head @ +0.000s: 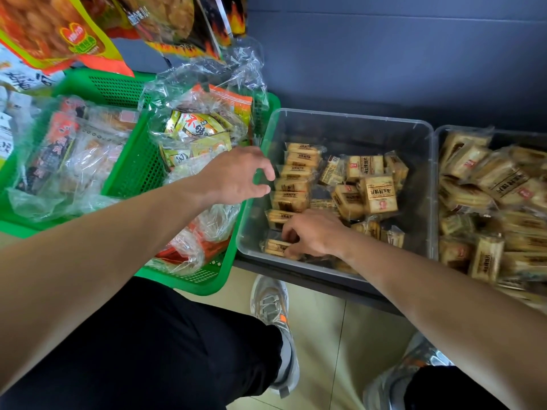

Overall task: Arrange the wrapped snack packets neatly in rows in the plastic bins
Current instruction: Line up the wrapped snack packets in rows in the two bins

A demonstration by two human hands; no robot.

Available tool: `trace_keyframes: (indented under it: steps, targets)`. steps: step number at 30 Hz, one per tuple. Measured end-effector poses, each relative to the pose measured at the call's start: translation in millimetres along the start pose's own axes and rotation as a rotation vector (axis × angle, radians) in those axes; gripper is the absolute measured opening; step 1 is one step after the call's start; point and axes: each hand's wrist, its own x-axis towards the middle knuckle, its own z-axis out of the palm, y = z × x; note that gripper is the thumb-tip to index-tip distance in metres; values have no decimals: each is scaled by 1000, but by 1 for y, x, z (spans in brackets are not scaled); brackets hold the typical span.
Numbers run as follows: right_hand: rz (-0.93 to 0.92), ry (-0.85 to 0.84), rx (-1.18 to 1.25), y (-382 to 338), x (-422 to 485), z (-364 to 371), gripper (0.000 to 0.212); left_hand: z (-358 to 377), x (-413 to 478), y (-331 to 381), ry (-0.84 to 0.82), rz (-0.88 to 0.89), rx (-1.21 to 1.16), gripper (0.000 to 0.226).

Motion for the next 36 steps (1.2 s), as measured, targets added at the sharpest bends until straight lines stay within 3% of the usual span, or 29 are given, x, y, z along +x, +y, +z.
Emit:
trace_keyframes:
  steps: [6,12,16,19,21,25,27,32,36]
  targets:
    - [26,146,140,12,4,5,34,0,1,-2,-4,-15,-37,23]
    - [37,140,189,15,7,6,32,0,2,-2,-6,-26,-65,24]
    - [-7,43,291,17,3,-2,19,0,1,-1,-12,-21,-58,24]
    - [27,146,439,27,-14,-20,18,-1,2,-1,-17,-7,-47,24]
    - [88,216,323,39,-26,-29,25,-2,2,-1,-23,-8,-51,25]
    - [127,18,16,41,-42,-31,49,-3,4,1,-33,-11,-48,25]
    - [128,4,-56,35,-44,-29,59,-3,4,2,-34,-17,-46,25]
    - [178,-85,-178,36,-49,-32,47,-3,1,4,-34,-9,-17,24]
    - [212,-127,-43,35,-47,-32,42,-3,0,3,-37,-9,-15,23]
